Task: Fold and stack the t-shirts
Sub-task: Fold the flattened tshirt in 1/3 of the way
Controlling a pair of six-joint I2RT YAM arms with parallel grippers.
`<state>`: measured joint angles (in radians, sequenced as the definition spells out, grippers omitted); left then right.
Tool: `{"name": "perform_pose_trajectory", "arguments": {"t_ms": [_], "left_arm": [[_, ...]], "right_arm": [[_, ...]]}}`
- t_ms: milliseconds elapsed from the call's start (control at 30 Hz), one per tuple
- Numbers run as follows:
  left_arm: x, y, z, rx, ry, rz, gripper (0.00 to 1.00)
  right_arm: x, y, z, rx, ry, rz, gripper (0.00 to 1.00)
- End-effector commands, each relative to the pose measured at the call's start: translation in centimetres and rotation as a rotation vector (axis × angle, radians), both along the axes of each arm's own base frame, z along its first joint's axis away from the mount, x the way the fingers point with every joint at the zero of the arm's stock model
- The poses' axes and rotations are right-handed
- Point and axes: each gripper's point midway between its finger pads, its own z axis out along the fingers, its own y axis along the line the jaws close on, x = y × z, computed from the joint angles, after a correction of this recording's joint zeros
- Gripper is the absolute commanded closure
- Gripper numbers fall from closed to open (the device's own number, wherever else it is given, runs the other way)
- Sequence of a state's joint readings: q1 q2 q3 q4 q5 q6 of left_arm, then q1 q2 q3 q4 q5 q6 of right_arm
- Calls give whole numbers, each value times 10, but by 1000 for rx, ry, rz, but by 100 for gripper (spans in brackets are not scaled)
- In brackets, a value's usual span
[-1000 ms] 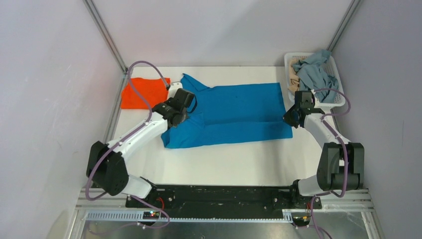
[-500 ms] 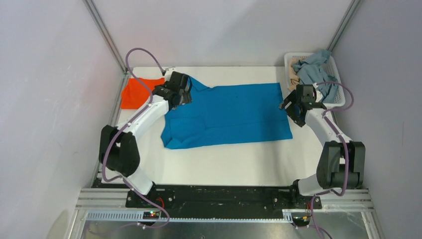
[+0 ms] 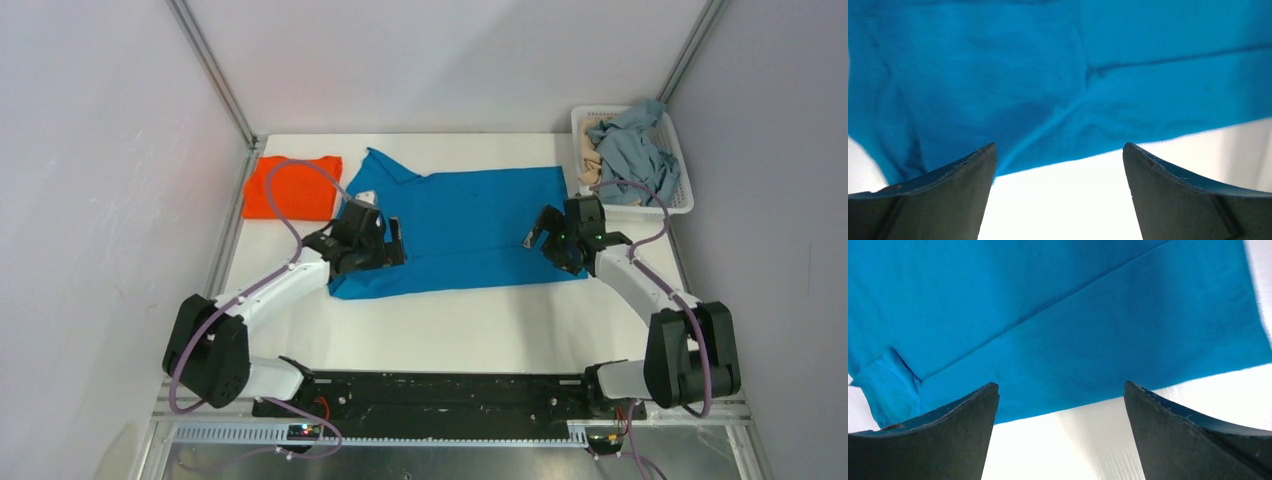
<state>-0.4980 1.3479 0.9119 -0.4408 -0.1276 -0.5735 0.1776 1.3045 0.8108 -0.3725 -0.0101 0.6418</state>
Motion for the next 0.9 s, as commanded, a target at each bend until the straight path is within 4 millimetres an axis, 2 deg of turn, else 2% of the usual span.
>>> {"name": "perform_pose_trajectory", "arguments": {"t_ms": [0, 100, 200, 400, 633, 700, 767, 867], "left_arm": [[-3, -29, -3, -132, -9, -54, 0], [-7, -14, -22, -82, 18, -12, 0], [-2, 9, -33, -45, 28, 58, 0], [8, 42, -57, 36, 68, 142, 0], [31, 57, -78, 67, 125, 195, 0], [29, 59, -83, 59, 146, 206, 0], [21, 58, -89, 44, 171, 215, 0], [-4, 56, -98, 1, 217, 226, 0]], "right_arm": [[12, 25, -10, 57, -13, 101, 1], [15, 21, -24, 57, 20, 86, 1], [17, 14, -33, 44, 41, 66, 1], [15, -7, -51, 20, 95, 12, 1], [11, -15, -70, 21, 143, -7, 1], [8, -17, -73, 23, 155, -19, 1], [-5, -19, -79, 23, 184, -28, 1], [-19, -20, -76, 36, 184, -53, 1]]}}
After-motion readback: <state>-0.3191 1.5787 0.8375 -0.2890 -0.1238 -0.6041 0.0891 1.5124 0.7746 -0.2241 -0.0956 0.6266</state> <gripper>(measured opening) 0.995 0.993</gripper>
